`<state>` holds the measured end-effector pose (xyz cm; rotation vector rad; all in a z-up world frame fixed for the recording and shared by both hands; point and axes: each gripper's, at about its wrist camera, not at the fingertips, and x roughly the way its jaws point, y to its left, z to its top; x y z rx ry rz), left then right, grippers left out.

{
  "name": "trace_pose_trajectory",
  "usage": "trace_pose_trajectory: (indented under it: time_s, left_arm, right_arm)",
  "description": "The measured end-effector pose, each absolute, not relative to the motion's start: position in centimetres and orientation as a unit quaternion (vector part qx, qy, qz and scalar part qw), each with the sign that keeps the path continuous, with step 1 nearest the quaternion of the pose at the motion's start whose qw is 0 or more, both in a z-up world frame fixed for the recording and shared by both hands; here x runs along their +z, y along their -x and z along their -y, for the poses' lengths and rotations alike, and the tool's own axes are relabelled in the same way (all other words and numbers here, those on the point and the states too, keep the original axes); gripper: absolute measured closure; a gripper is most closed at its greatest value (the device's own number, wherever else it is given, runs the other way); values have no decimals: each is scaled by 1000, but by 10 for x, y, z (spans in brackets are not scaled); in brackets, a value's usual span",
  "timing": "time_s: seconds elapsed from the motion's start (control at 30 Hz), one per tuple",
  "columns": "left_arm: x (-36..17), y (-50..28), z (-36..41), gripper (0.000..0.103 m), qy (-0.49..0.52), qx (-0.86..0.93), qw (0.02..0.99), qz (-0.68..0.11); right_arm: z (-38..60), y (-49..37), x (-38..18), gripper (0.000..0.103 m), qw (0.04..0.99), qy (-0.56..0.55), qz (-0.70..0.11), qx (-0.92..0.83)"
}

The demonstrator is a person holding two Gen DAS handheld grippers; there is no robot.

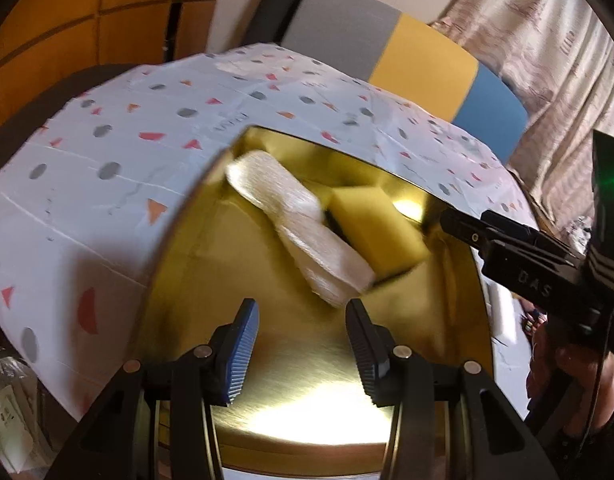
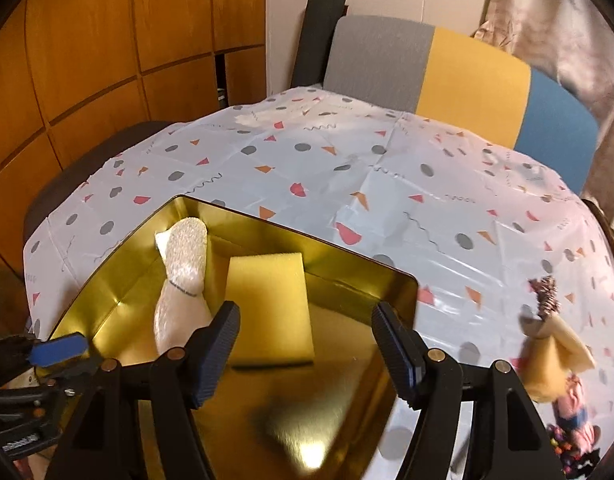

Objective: Organize rigid objects
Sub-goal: 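Carry both items to the gold tray and release them inside, then move the right tool to the beaded black hair tie and grasp it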

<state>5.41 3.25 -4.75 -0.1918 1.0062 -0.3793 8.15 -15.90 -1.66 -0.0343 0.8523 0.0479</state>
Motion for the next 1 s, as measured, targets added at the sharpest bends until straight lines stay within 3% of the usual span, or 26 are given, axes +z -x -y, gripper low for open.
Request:
trace_pose_trajectory:
  time_s: [1.0]
  left_arm:
    - [-41, -9, 69, 58, 12, -265, 837, -479]
  right_arm:
    - [248, 41, -13, 34, 910, -43, -404, -80]
